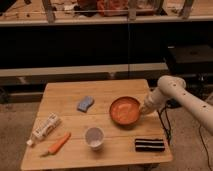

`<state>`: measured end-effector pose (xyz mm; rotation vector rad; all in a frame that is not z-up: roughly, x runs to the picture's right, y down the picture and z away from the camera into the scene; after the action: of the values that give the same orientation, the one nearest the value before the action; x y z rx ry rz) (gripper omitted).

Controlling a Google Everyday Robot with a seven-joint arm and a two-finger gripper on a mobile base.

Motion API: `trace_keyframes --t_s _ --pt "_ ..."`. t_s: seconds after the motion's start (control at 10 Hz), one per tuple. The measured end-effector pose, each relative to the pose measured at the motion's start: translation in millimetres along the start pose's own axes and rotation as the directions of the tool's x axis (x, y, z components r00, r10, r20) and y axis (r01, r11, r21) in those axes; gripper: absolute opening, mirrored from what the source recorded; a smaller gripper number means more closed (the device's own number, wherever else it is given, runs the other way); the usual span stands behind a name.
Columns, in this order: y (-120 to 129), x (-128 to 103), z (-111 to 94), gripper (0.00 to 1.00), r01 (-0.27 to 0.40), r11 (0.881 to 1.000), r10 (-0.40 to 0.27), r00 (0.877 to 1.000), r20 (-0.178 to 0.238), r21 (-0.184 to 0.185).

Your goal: Drag the ceramic bowl in a circle

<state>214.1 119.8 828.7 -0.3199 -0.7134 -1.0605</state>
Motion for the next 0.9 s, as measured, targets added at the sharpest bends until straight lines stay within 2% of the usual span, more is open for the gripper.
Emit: trace_keyframes --t_s 0.3,0.5,0.9 --pt "-38 25 7 0.01 0.007 0.999 -0.008 1.0 0.021 0.036" --pt "-58 49 13 0.01 -0.032 0.998 0.031 0.999 0.021 0.048" --pt "-69 67 22 0.01 -0.106 0.993 0.105 0.994 0.022 0.051"
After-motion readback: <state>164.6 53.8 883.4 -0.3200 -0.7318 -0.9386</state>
